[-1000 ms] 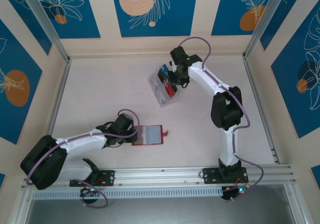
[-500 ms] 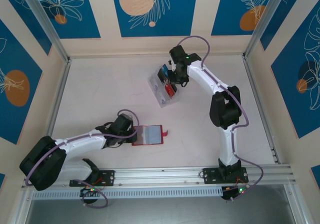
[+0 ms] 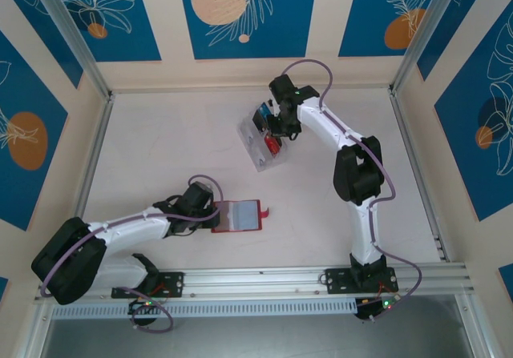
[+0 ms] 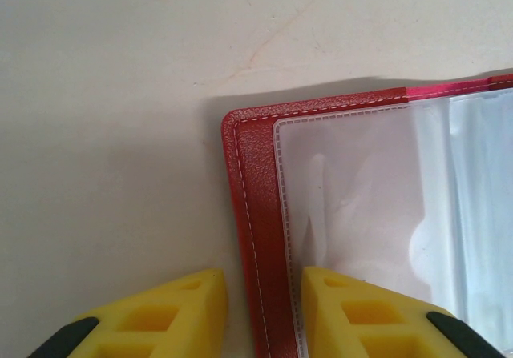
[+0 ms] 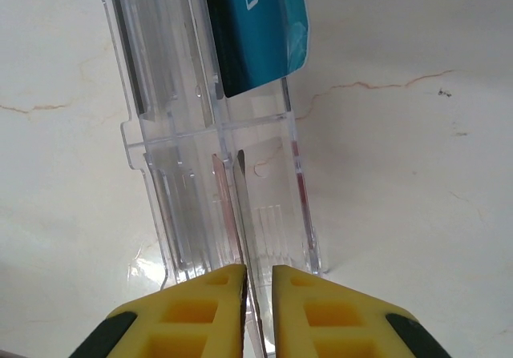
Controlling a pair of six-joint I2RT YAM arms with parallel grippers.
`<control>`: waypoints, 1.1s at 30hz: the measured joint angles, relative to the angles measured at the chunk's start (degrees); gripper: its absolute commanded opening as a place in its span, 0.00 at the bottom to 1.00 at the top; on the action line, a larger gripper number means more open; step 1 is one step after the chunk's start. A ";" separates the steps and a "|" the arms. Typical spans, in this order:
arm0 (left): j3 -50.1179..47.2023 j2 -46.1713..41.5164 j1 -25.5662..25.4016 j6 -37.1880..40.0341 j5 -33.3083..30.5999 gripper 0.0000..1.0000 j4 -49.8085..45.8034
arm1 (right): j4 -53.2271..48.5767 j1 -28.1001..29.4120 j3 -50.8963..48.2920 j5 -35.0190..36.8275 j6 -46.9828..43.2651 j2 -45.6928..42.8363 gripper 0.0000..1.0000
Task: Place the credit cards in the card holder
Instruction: Pick up the credit card from the storage box.
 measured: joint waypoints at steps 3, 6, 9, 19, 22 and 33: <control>-0.02 -0.02 0.00 0.00 0.00 0.31 0.02 | -0.46 0.00 1.29 -0.02 -0.02 0.00 0.19; -0.22 -0.35 0.00 -0.02 0.00 0.31 0.13 | -0.57 0.00 1.99 -0.07 -0.02 0.02 0.19; -0.26 -0.42 0.00 -0.02 0.00 0.31 0.15 | -0.87 0.00 1.99 -0.22 -0.02 0.20 0.19; -0.52 -0.76 0.00 -0.13 0.02 0.31 0.22 | -1.14 0.00 1.99 -0.28 -0.35 1.01 0.14; -0.55 -0.74 0.00 -0.17 0.02 0.30 0.35 | -1.25 0.00 2.01 -0.26 -0.74 1.03 0.06; -0.59 -0.76 0.00 -0.13 0.09 0.28 0.46 | -3.65 0.07 7.72 1.33 -1.51 0.92 0.00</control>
